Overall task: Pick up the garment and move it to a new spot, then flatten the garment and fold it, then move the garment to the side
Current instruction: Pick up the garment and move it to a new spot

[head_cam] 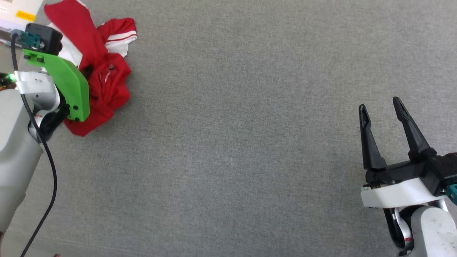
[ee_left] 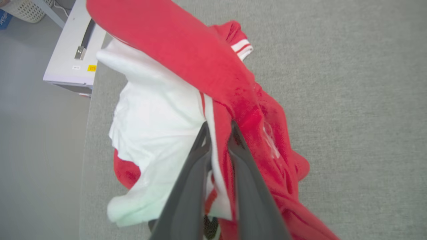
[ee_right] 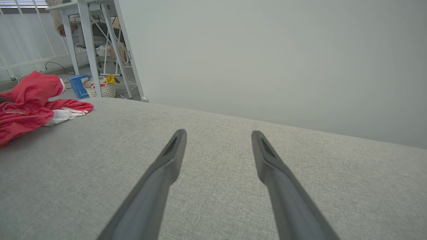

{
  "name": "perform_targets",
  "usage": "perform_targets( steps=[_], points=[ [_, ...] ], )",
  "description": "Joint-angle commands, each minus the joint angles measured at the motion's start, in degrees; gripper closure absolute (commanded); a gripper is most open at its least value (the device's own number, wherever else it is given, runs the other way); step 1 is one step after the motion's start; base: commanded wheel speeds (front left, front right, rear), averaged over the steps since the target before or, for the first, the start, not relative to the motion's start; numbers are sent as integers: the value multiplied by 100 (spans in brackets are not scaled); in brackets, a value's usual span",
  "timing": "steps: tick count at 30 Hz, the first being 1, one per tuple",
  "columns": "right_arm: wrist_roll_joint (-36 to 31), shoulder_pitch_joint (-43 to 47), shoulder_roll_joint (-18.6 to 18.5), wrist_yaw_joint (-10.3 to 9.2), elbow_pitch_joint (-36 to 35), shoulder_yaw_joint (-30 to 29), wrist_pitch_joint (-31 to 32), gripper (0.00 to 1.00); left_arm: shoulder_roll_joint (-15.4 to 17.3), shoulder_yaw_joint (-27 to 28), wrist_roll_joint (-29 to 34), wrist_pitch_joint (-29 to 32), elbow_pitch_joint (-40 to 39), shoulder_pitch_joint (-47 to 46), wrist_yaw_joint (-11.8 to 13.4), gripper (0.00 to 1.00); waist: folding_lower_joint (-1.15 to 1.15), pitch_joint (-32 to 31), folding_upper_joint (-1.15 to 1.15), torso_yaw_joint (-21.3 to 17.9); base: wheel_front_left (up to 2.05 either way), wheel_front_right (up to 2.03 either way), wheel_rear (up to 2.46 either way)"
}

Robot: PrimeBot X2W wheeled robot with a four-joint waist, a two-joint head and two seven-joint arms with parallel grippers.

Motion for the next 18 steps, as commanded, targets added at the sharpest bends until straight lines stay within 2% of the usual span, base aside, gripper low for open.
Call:
perform_targets(
  steps=[1, 6, 10, 15, 18],
  points=[
    [36, 76, 31, -4, 28, -8, -34, 0, 90, -35, 95, -169, -162, -202, 10, 100, 0, -322, 0, 49, 0, 0, 0],
    [58, 237, 129, -4, 64, -40, -34, 0, 268, -198, 289, -525, -854, -438, 10, 100, 0, -658, 0, -5, 0, 0, 0],
    [73, 335, 193, -4, 70, -76, -34, 0, 255, -317, 448, -558, -1470, -602, 12, 100, 0, -853, 0, -127, 0, 0, 0],
    [85, 406, 251, -4, 66, -98, -34, 0, 52, -456, 618, -494, -2124, -791, 83, 100, 0, -981, 0, -356, 0, 0, 0],
    [93, 407, 278, -4, 65, -99, -34, 0, -182, -583, 735, -456, -2424, -945, 116, 100, 0, -1010, 0, -576, 0, 0, 0]
  ],
)
